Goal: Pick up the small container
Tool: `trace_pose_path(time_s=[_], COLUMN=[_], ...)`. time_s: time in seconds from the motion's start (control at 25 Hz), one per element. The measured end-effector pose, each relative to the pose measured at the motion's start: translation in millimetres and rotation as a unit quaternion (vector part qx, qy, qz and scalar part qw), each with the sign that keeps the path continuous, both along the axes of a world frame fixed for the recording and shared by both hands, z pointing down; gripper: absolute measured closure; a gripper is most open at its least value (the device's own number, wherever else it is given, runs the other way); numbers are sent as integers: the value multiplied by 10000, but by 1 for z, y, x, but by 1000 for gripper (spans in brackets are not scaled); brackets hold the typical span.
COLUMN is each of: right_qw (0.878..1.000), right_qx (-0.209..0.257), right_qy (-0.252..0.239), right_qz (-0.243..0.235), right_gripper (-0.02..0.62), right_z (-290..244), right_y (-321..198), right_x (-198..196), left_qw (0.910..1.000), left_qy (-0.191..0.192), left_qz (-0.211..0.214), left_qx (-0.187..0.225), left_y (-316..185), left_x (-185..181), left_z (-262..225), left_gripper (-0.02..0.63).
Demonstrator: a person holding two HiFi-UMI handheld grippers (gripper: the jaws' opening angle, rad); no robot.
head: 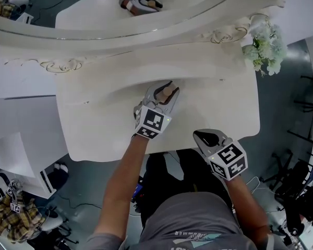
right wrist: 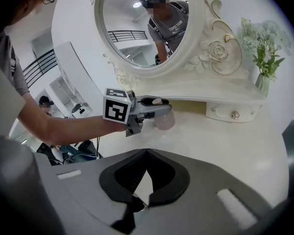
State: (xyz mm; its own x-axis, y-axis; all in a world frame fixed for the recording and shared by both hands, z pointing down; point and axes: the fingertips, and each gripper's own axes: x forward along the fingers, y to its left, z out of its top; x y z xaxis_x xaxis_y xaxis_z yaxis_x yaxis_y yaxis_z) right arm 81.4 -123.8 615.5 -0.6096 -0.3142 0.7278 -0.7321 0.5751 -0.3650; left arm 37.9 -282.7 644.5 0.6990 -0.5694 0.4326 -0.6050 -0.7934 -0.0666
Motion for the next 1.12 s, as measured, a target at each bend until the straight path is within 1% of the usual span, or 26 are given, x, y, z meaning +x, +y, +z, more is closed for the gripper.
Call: trace_pose_path(time_s=[0.08,0.32,0.64,0.76,1.0,1.12], right_qw=[10000,9995,9954,9944,9942,9944], right_qx=[-43,-293,-794,-861,-860,-834], right_qy=[4,-72,-396,-434,-415,-421], right_qz=[-6,-95,-358,-434,-494,-502], right_gripper=[594,594,594,594,594,594], right_z=[2,14,29,32,33,31], right_y=[3,12,40,46,43,39], right_x=[0,-9,-43,-52,-59,-61], left_qw=[10000,9999,9997,9995,9998,9996], left_qy=[42,34,16,-18,9,-33], left_qz=[-61,-20,-184,-205,-197,-258], left_qx=[-54,-106,-186,-249,-69,-125], left_y=[2,13,29,37,45,48], left_x=[-3,-12,-34,-41,-54,-62], left_z=[-1,-2,-2,-2,-18,-19], left_gripper=[503,505,505,505,505,505])
